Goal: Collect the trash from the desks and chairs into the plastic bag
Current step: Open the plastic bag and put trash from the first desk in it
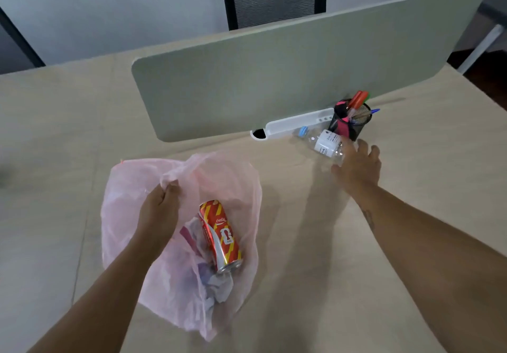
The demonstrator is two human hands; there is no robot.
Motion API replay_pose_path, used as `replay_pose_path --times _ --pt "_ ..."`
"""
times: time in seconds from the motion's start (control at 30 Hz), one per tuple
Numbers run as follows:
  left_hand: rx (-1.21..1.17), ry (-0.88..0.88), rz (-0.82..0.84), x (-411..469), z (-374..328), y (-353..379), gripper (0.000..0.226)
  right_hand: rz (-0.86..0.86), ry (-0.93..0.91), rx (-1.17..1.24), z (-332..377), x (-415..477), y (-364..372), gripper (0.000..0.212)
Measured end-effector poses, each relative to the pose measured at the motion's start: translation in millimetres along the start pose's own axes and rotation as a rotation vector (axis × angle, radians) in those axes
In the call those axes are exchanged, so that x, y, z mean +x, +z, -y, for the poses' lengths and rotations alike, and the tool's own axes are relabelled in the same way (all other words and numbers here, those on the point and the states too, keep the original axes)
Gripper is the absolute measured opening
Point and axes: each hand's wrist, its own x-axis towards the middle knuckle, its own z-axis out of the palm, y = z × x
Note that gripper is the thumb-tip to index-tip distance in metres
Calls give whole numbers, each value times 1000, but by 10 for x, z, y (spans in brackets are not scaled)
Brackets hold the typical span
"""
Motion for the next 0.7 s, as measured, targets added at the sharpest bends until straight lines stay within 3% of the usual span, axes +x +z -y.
replay_pose_path --times 0.17,0.33,0.57,0.7 --pt "4 -11 2 64 31 76 43 -112 -15 -41 -59 -20 97 67" --pt "-22 -28 15 63 38 40 43 -156 -15 114 36 -405 146 66" --pt "-50 23 36 -154 4 -275 41 -220 -48 399 535 -1675 295 71" --pt "-72 35 68 -247 48 -512 39 -295 -172 502 828 -2524 376 71"
